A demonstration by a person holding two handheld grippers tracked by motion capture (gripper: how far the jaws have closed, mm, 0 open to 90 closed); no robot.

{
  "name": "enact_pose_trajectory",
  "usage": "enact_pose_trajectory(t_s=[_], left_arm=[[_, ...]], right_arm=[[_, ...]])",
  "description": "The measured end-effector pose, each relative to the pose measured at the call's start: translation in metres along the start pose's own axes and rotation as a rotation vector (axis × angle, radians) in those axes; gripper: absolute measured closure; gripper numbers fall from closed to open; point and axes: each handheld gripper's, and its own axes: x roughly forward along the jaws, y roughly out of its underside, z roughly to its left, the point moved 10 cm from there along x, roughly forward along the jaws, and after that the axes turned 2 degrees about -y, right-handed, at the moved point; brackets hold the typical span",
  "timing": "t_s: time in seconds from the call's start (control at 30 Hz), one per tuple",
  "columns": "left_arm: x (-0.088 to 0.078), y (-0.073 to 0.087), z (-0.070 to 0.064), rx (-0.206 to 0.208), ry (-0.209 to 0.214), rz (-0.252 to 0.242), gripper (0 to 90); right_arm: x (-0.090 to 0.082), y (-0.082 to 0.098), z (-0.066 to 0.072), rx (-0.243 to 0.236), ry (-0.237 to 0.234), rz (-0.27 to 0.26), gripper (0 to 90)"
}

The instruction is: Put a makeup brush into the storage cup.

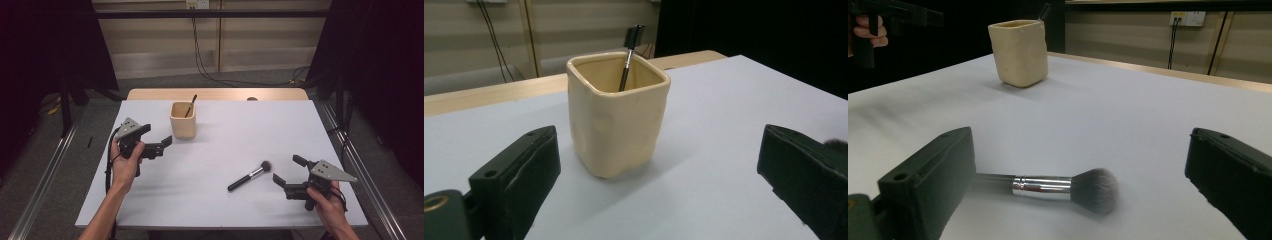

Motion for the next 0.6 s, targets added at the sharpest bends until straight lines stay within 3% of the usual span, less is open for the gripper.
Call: enact_pose_trajectory(t_s=[0.1, 0.23, 0.4, 0.43, 0.5, 0.6], left_arm=[[-0.005, 0.001, -0.002, -0.015, -0.005, 0.0, 3.6], [-0.013, 0.0, -0.005, 0.029, -0.036, -0.017, 3.6], [-0.023, 0.007, -0.008, -0.008, -0.038, -0.044, 3.6], [-0.025, 0.008, -0.007, -0.007, -0.046, -0.064, 3.7], [-0.028, 0.011, -0.007, 0.014, -0.055, -0.069, 3.7], [-0.033, 0.015, -0.01, 0.014, -0.055, -0.076, 3.7]], right_arm=[[0.0, 0.0, 0.0, -0.001, 0.001, 0.002, 0.0], [0.001, 0.0, 0.0, -0.001, -0.001, 0.002, 0.0], [0.0, 0.0, 0.0, -0.002, -0.002, 0.003, 0.0], [0.0, 0.0, 0.0, -0.002, 0.0, 0.003, 0.0], [0.0, 0.0, 0.0, -0.002, -0.003, 0.004, 0.0], [0.001, 0.0, 0.0, -0.003, -0.003, 0.002, 0.0]])
